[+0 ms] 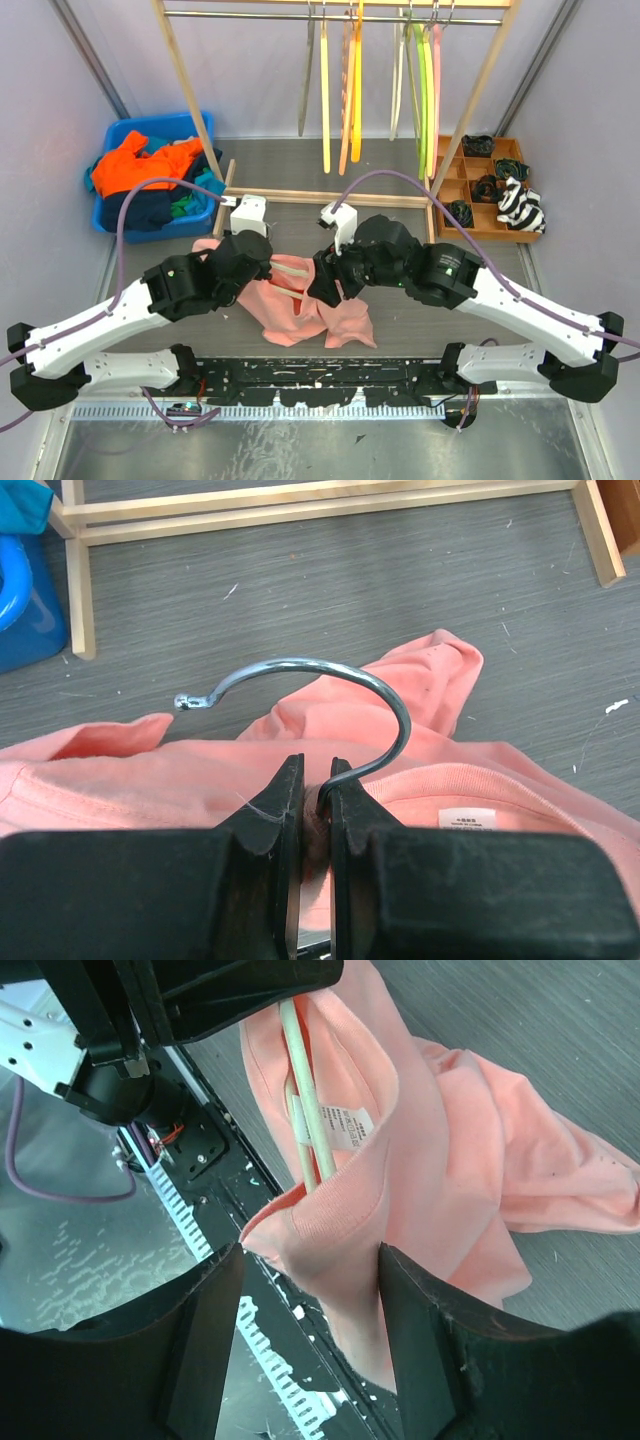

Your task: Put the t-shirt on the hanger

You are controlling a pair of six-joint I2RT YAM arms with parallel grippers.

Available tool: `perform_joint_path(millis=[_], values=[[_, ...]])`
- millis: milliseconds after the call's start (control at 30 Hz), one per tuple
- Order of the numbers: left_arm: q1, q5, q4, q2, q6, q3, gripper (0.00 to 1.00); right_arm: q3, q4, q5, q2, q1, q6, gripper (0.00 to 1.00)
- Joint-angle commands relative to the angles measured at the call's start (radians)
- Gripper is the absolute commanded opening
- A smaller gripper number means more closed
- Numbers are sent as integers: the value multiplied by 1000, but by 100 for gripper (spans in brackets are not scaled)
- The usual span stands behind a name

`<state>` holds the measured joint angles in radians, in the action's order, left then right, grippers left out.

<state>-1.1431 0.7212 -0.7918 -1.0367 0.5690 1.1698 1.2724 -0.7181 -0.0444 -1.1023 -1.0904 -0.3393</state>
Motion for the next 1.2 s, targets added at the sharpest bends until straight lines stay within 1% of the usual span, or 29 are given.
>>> perform_joint_path(millis=[0,167,200,233,267,300,400,433,467,633,767,967,1167], values=[[1,-17,17,2,-9,44,0,-2,60,-11,-22,-20,44,61],[2,-39,30,4,-5,44,0,-3,86,-12,-50,-29,57,59],[1,-43,33,3,-4,44,0,-3,91,-14,-54,-30,60,57],[2,-49,34,2,-4,45,0,-4,96,-19,-58,-30,63,54],[2,-50,35,2,-3,44,0,-4,103,-23,-61,-31,64,50],[1,-53,34,1,-2,42,0,-3,109,-30,-66,-32,67,42],[1,-52,39,5,4,33,0,-6,111,-51,-72,-32,71,12],[1,-51,36,7,6,32,3,-9,106,-53,-71,-32,70,4],[2,-50,35,8,6,32,8,-14,104,-54,-67,-32,66,1],[1,-34,17,39,16,26,33,-61,103,-42,-3,-33,16,1],[2,-28,8,74,26,14,48,-100,94,-14,57,-32,-28,1],[2,-15,-25,119,44,13,56,-136,58,32,112,-32,-82,1],[2,30,-145,255,80,-49,61,-140,6,45,238,-33,-133,1]])
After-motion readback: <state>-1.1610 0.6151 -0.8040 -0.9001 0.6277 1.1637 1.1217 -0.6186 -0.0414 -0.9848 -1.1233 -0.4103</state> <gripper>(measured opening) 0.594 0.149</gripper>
